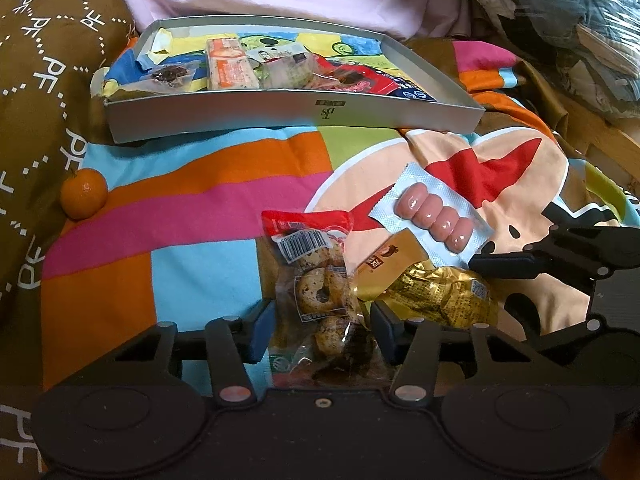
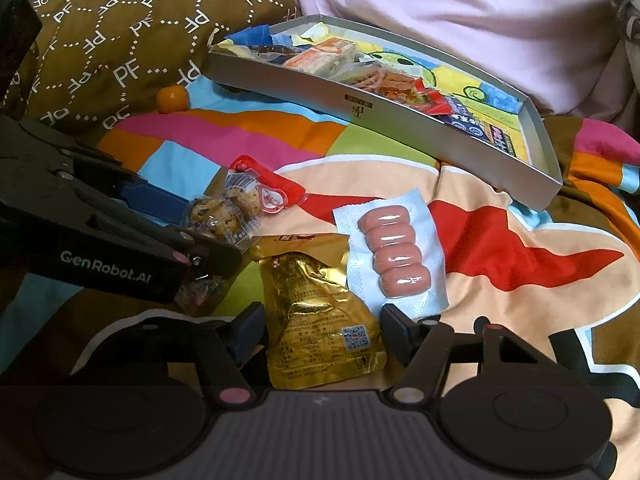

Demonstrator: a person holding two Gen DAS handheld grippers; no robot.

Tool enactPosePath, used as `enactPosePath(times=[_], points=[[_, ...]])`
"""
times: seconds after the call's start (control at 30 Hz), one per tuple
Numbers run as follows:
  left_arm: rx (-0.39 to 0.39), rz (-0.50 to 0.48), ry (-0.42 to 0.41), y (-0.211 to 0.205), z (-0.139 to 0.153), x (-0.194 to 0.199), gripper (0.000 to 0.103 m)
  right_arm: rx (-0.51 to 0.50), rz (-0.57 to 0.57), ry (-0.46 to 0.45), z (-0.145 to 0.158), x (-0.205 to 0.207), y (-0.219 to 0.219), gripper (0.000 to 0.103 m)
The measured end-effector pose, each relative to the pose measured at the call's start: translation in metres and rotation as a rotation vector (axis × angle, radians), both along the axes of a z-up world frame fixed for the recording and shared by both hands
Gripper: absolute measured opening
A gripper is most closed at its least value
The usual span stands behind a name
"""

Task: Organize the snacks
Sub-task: 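Close the left tool on the cookie packet while the right tool lowers onto the gold foil packet, then grip the gold foil packet with the right tool while the left tool holds the cookie packet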

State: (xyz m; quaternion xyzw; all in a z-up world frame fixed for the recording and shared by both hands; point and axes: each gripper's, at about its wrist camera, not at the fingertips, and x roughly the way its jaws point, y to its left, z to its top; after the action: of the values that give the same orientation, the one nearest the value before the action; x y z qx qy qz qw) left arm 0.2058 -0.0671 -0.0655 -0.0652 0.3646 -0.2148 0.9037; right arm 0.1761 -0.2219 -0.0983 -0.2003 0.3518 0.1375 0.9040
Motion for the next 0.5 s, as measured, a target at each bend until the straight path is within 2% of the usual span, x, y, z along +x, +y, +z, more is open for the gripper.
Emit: enactPosePath(times=[0.27, 0.5], points=[[0.020, 0.038, -0.006, 0.0005, 0.0012, 0.0003, 0.052, 0.012, -0.007, 0.014, -0.0010, 0.0015, -0.0026, 0.068], [0.039, 0.042, -0.023, -0.0014, 0.0027, -0.0025, 0.054, -0.055, 0.011, 0.006, -0.0006, -0.0044, 0.0035, 0.057]])
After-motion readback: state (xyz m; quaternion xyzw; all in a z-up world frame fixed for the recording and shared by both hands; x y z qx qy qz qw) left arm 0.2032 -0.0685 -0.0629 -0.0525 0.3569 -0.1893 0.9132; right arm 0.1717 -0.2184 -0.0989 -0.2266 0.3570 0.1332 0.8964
